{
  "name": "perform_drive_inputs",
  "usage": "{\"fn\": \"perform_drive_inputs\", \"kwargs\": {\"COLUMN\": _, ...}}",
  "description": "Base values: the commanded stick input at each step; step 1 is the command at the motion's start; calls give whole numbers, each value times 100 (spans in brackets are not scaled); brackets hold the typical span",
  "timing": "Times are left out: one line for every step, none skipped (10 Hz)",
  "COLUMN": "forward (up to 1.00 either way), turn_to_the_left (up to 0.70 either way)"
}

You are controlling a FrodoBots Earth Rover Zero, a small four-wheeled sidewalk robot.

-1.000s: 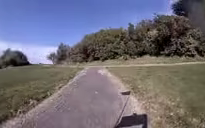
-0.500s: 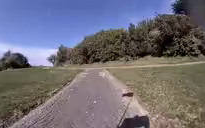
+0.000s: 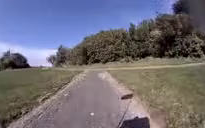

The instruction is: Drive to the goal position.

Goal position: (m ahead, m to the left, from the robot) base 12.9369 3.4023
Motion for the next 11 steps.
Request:
{"fn": "perform_drive_inputs", "kwargs": {"forward": 70, "turn_to_the_left": 0}}
{"fn": "perform_drive_inputs", "kwargs": {"forward": 70, "turn_to_the_left": 0}}
{"fn": "perform_drive_inputs", "kwargs": {"forward": 70, "turn_to_the_left": 0}}
{"fn": "perform_drive_inputs", "kwargs": {"forward": 70, "turn_to_the_left": 0}}
{"fn": "perform_drive_inputs", "kwargs": {"forward": 70, "turn_to_the_left": 0}}
{"fn": "perform_drive_inputs", "kwargs": {"forward": 70, "turn_to_the_left": 0}}
{"fn": "perform_drive_inputs", "kwargs": {"forward": 70, "turn_to_the_left": 0}}
{"fn": "perform_drive_inputs", "kwargs": {"forward": 70, "turn_to_the_left": 0}}
{"fn": "perform_drive_inputs", "kwargs": {"forward": 70, "turn_to_the_left": 0}}
{"fn": "perform_drive_inputs", "kwargs": {"forward": 70, "turn_to_the_left": 0}}
{"fn": "perform_drive_inputs", "kwargs": {"forward": 70, "turn_to_the_left": 14}}
